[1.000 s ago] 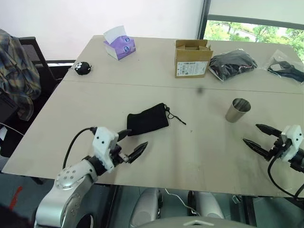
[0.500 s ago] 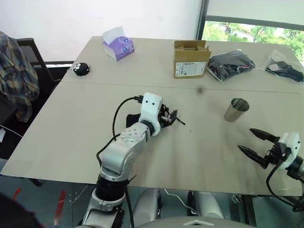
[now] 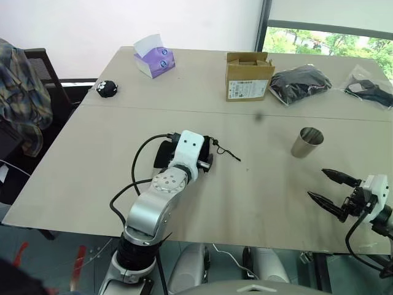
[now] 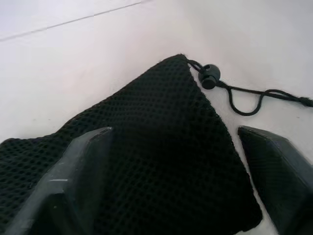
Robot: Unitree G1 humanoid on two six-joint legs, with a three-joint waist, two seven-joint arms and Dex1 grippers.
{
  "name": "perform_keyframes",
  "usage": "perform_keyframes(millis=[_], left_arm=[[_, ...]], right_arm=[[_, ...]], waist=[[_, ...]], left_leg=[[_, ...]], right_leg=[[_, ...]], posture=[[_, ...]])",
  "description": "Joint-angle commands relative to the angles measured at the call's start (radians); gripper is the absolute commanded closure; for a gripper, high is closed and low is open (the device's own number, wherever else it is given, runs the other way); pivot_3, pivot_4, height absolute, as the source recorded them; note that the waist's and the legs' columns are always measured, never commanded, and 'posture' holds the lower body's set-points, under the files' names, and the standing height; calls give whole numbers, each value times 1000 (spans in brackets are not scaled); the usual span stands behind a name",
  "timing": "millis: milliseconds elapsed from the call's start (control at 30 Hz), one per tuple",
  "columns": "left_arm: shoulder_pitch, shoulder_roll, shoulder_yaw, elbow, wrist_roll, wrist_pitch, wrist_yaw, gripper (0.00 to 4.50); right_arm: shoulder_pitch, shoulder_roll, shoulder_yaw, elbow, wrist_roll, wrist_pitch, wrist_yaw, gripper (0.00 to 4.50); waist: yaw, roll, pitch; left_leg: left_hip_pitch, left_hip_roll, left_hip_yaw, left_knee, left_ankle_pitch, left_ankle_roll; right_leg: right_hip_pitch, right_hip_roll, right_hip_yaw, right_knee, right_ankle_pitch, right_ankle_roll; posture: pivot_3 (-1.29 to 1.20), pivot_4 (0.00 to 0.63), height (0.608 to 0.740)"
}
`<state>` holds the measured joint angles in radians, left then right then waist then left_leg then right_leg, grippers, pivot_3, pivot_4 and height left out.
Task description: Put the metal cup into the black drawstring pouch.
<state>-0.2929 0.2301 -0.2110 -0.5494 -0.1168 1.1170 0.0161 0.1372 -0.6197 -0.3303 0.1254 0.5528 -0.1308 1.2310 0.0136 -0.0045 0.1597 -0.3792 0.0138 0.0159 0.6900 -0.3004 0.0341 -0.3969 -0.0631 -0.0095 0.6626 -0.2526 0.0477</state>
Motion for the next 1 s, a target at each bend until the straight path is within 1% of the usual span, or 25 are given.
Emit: perform_keyframes(millis=[33,67,200,233,367,433,500,567,667,867,967,1000], left_arm=[[-11,14,-18,-25,37,-18,-3,2019],[-11,18,-22,-27,44,-17,-2,2649],[-12,22,-22,-25,57,-19,-9,4259],[-12,22,-22,-24,60,-21,-12,4433],[-14,28,-26,-24,74,-25,-21,4433],[-19,37,-26,-21,80,-33,-29,4433],[-24,41,-18,-17,78,-54,-44,4433],[-33,44,-5,-14,65,-80,-71,4433],[-44,46,25,-6,47,-122,-108,4433],[-52,35,103,9,-3,-176,-177,4433],[-55,19,142,20,-45,-192,-210,4433],[-55,22,155,27,-77,-214,-251,4433]], right_arm=[[-9,1,-20,-70,96,24,66,0],[-9,6,-23,-77,116,35,75,0],[-6,11,-18,-93,129,27,102,0],[-5,12,-16,-98,130,28,104,0],[-4,17,-14,-114,129,29,105,0],[-23,21,-16,-108,100,10,70,0],[-50,14,-16,-102,58,22,-1,0],[-84,1,-21,-123,59,76,-61,0],[-150,-1,-37,-155,67,81,-116,0],[-276,-82,9,-188,-56,154,-251,0],[-335,-112,32,-209,-76,217,-287,0],[-351,-144,58,-207,-116,229,-282,0]], waist=[[0,0,0],[0,0,0],[1,0,0],[2,0,0],[1,0,0],[1,0,0],[0,0,0],[0,0,0],[0,0,0],[2,0,0],[1,-1,1],[1,-1,1]], left_leg=[[0,0,0,0,0,0],[0,0,0,0,0,0],[0,0,0,0,0,0],[0,0,0,0,0,0],[-1,0,-1,0,0,0],[0,0,-1,0,0,0],[0,0,-1,0,0,0],[0,0,0,0,0,0],[0,0,0,0,0,0],[-1,0,0,0,0,0],[-2,-1,0,0,0,0],[-2,-1,0,0,0,0]], right_leg=[[0,0,0,0,0,0],[0,0,0,0,0,0],[0,0,0,0,0,0],[0,-1,0,0,0,0],[0,-1,0,0,0,0],[0,-1,0,0,0,0],[0,-1,-1,0,0,0],[0,-1,0,0,0,0],[0,-1,0,0,0,0],[-1,-1,-1,-1,0,0],[-1,-2,-1,-1,0,0],[-1,-2,-1,-1,0,0]], posture=[[0,150,710],[0,150,710],[0,150,710],[0,150,710],[0,150,710],[0,150,710],[0,150,710],[0,150,710],[0,150,710],[0,150,710],[0,150,710],[0,150,710]])
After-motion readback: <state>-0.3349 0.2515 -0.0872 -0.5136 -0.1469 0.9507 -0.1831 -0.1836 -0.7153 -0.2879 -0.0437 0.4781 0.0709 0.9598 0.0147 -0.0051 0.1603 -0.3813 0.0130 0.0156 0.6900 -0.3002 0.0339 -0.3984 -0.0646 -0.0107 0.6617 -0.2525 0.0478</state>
